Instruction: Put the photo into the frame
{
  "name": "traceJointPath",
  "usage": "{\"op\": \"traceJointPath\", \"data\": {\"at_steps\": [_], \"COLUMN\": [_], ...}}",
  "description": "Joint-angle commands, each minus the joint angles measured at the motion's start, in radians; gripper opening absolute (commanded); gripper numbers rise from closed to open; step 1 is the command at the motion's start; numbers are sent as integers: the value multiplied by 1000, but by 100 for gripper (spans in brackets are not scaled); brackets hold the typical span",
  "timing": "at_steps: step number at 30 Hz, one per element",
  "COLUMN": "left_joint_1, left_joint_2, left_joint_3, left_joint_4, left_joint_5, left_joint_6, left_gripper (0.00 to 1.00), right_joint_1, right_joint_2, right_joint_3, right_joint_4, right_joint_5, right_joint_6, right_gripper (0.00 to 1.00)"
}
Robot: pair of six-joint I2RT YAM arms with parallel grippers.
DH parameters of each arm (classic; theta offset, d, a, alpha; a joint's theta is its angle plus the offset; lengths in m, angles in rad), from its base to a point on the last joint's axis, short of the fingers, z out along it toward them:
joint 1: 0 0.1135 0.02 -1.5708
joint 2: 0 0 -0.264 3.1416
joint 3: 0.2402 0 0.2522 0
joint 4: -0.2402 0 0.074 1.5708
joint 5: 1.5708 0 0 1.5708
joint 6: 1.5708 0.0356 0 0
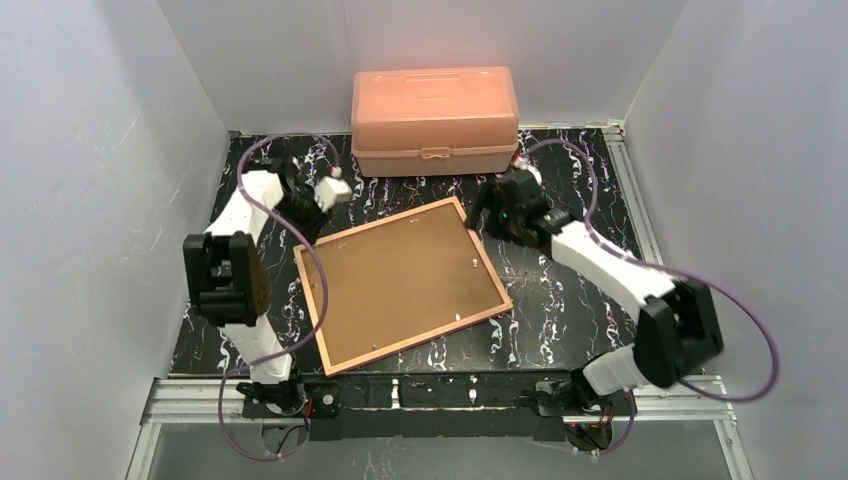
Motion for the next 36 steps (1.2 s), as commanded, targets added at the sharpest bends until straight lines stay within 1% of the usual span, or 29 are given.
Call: {"op": "traceJointPath", "data": {"at_steps": [1,5,7,9,11,13,17,21,23,27,30,36], "left_joint_1": [95,110,110,109,109,110,109,108,102,102,101,77], "left_joint_2": [167,292,333,371,391,392,358,321,289,229,181,99], "left_joint_3": [192,278,304,332,336,308,223,138,66,-53,-118,-230], "left_joint_4": [172,301,321,309,296,297,289,220,212,211,193,156], "left_joint_5": [-33,-131,-153,-143,-135,-123,-48,24,24,20,49,96], "left_joint_6": [-310,-403,-428,-443,-454,-450,-413,-345,-297,-245,-217,-179], "left_gripper": [29,27,26,25,23,22,19,16,15,12,12,12], "right_joint_1": [27,104,127,141,153,158,163,147,124,66,13,-65], "right_joint_2": [-166,-297,-342,-385,-425,-433,-378,-299,-272,-248,-233,-186], "right_joint_3": [-215,-358,-405,-459,-514,-560,-617,-622,-601,-517,-469,-412], "right_joint_4": [-82,-121,-151,-152,-117,-65,77,207,234,180,150,141], "right_joint_5": [-141,-254,-306,-357,-391,-412,-452,-457,-460,-434,-429,-442], "right_joint_6": [159,251,282,321,362,388,408,399,388,316,272,211], "right_gripper": [99,99,99,99,99,99,99,99,99,99,99,99]}}
